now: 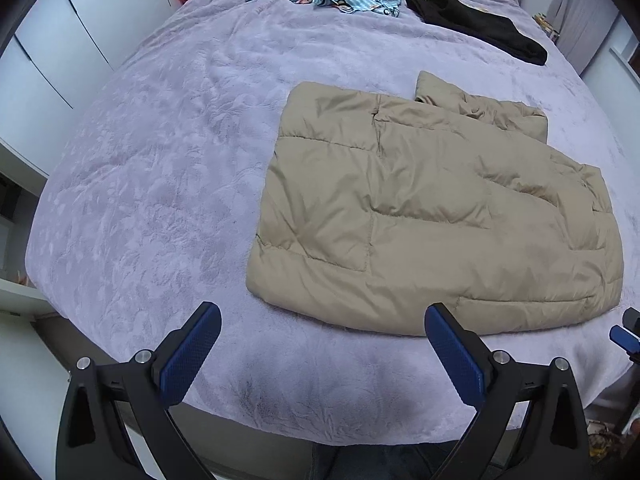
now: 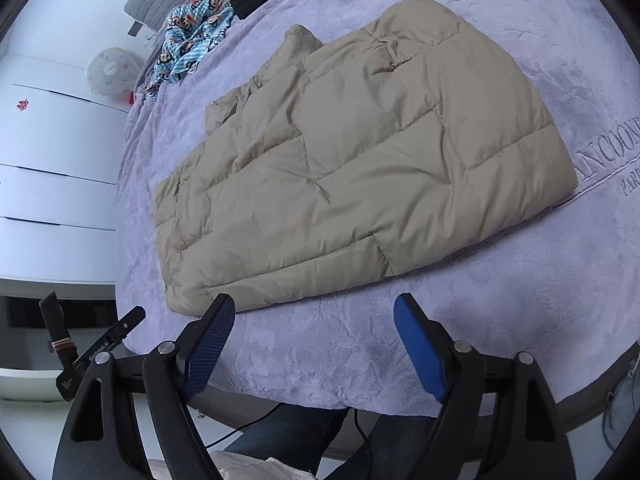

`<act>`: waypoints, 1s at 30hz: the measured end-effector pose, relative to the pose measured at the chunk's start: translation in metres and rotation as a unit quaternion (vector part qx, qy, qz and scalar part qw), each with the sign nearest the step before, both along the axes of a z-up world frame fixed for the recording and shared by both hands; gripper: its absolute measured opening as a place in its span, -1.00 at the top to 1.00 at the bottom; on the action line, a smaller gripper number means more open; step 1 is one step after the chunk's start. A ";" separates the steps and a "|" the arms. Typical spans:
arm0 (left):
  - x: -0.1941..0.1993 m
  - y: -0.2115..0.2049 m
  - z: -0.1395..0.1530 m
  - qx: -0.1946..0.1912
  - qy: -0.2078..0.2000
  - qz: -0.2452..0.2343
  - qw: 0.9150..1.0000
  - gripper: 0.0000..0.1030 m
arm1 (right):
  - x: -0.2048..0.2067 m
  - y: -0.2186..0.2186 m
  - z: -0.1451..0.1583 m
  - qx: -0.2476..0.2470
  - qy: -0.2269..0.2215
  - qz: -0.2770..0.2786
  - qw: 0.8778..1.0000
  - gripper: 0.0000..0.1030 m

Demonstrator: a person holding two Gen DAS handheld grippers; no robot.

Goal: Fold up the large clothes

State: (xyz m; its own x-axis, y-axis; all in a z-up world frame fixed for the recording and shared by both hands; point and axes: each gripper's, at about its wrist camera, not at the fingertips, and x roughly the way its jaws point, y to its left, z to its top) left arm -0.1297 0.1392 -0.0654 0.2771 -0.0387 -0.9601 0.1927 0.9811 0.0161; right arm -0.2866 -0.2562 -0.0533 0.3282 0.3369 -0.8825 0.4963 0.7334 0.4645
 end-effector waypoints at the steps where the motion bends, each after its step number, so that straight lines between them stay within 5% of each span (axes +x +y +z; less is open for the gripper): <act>1: 0.003 0.000 -0.001 0.000 0.000 -0.003 1.000 -0.98 | 0.004 0.002 -0.002 0.003 0.000 -0.002 1.000 -0.63; 17: 0.086 0.028 -0.039 -0.019 0.058 -0.076 0.995 -0.98 | 0.071 0.070 -0.043 0.012 0.076 -0.031 0.997 -0.64; 30: 0.110 0.032 -0.071 -0.048 0.093 -0.094 0.990 -0.98 | 0.086 0.085 -0.047 -0.001 0.104 -0.028 0.994 -0.64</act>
State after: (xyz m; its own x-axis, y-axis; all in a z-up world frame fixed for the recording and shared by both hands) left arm -0.0198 0.1716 -0.1361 0.0743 -0.1663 -0.9833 0.3633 0.9228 -0.1286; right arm -0.2003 -0.1715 -0.1004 0.1559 0.3214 -0.9340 0.6219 0.7027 0.3456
